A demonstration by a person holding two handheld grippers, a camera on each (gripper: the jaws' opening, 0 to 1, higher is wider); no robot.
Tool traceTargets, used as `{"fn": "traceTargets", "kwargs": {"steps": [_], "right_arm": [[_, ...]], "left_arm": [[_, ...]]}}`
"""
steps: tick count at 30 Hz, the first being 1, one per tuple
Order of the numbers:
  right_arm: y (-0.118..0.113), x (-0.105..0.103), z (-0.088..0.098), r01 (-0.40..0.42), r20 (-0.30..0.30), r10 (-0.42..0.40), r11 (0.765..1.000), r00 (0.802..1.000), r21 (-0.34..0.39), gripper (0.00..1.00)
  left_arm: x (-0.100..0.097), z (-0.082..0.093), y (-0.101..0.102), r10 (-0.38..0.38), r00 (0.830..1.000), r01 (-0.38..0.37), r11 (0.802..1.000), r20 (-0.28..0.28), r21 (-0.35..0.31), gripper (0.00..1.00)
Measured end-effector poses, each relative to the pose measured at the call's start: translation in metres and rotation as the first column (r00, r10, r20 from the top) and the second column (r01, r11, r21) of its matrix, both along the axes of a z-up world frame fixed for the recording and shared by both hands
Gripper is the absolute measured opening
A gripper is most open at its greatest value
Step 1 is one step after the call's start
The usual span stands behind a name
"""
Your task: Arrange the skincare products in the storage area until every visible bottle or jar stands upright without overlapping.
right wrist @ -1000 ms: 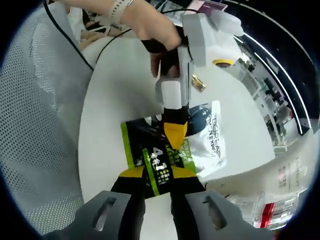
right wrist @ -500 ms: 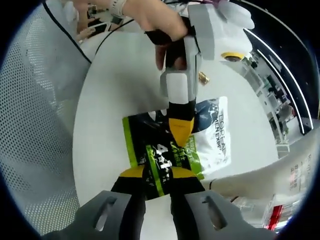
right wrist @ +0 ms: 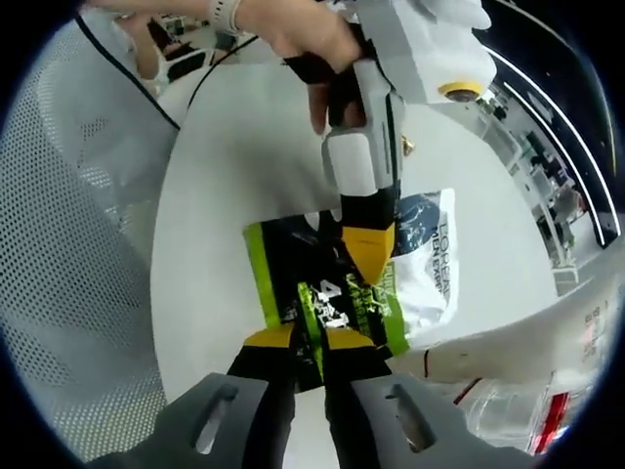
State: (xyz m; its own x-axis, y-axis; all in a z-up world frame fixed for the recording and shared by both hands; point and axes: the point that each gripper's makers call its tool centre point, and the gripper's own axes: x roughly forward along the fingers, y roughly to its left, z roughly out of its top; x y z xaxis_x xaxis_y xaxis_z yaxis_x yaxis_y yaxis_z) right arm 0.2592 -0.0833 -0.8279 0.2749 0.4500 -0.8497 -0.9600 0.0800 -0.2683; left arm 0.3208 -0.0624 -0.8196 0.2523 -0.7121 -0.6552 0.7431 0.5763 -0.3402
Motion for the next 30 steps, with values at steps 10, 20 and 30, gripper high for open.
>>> {"fn": "traceTargets", "kwargs": {"steps": [10, 20, 30], "right_arm": [[0.003, -0.001, -0.002, 0.000, -0.003, 0.000, 1.000, 1.000, 0.003, 0.06], [0.003, -0.003, -0.003, 0.002, -0.016, -0.002, 1.000, 1.000, 0.006, 0.03], [0.003, -0.004, -0.003, 0.001, -0.018, -0.001, 1.000, 1.000, 0.006, 0.02]], "left_arm": [[0.006, 0.001, 0.010, 0.023, 1.000, -0.023, 1.000, 0.022, 0.017, 0.16], [0.023, 0.013, 0.036, 0.084, 0.995, -0.085, 0.996, 0.061, 0.023, 0.15], [0.031, 0.034, 0.045, 0.143, 0.973, -0.152, 0.988, 0.181, 0.035, 0.12]]}}
